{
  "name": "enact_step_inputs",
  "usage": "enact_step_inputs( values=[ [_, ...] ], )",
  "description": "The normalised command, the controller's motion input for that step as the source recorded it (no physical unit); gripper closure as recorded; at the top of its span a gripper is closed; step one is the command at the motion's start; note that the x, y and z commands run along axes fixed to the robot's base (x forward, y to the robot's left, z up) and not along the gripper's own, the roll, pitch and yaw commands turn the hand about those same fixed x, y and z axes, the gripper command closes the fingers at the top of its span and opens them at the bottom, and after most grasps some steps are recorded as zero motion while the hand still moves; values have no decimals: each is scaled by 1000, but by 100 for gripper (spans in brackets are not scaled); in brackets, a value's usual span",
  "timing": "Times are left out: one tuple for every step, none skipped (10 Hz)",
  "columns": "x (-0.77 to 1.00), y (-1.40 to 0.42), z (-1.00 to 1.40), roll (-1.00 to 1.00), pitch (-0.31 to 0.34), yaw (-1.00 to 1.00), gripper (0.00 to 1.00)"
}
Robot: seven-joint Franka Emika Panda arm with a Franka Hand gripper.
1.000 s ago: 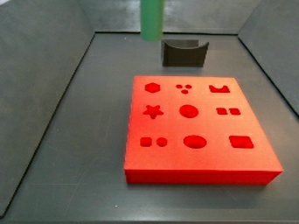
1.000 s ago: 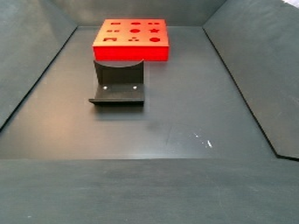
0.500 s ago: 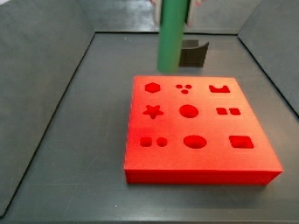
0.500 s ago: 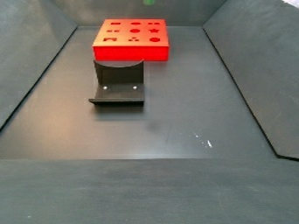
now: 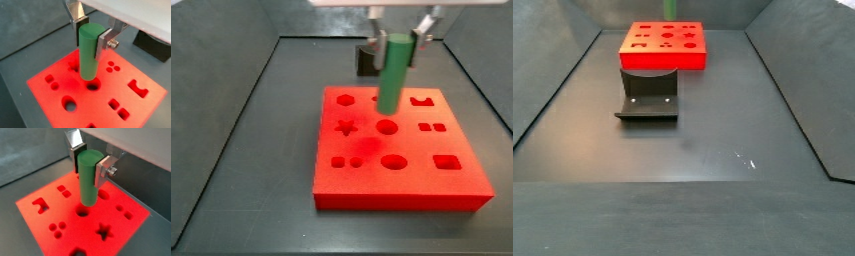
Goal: Insert the round object.
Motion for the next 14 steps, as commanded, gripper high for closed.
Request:
enact_step_inputs(
  values=[
    [754,0,-143,-9,-267,154,100],
    [580,-60,-200,160,-146,240,100],
    [469,-40,-169,354,-77,311,100],
    [283,0,-186,449,0,326,100],
    [214,-157,-217,434,0,71,100],
    [437,-146,-403,216,159,-240,100],
    [383,-3,-351,69,217,-431,100],
    [209,74,-389,6,360,-509,100],
    [177,131,-311,0,380,-511,100],
    [483,6,-100,0,353,-277,100],
    [440,0,0,0,247,-143,100],
    [183,-46,17,84,164,0,100],
    [0,0,54,83,50,-151,100],
    [-74,0,0,51,0,-177,100]
  ],
)
